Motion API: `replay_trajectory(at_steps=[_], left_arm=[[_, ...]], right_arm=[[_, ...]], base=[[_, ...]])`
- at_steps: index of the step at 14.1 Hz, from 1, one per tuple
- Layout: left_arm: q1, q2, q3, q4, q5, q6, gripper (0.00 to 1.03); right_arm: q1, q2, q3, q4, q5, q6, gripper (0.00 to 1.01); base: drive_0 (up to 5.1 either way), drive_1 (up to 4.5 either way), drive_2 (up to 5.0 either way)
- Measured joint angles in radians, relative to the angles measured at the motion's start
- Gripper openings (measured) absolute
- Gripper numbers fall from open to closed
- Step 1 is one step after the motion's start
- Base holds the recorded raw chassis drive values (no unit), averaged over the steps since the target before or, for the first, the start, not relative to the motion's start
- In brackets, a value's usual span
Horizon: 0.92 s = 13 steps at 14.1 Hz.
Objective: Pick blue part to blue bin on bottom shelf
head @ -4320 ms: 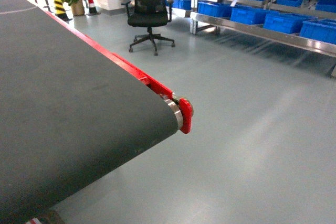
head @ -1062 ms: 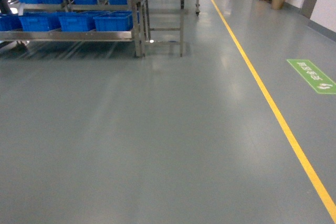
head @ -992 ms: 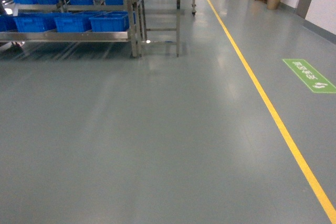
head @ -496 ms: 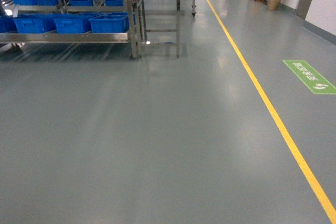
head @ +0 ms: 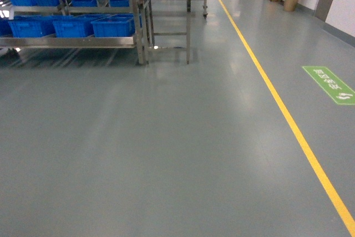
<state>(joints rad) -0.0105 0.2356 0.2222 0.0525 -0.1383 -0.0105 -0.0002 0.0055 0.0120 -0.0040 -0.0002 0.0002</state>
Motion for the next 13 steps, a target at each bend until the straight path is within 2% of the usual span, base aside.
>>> replay_trajectory(at_steps=[13], left_arm=[[0.0,0.0,0.0,0.003,0.0,0.0,0.45]], right_arm=[[0.0,0.0,0.0,-0.002,0.0,0.0,0.98]], base=[[0.0,4.17,-4.2]])
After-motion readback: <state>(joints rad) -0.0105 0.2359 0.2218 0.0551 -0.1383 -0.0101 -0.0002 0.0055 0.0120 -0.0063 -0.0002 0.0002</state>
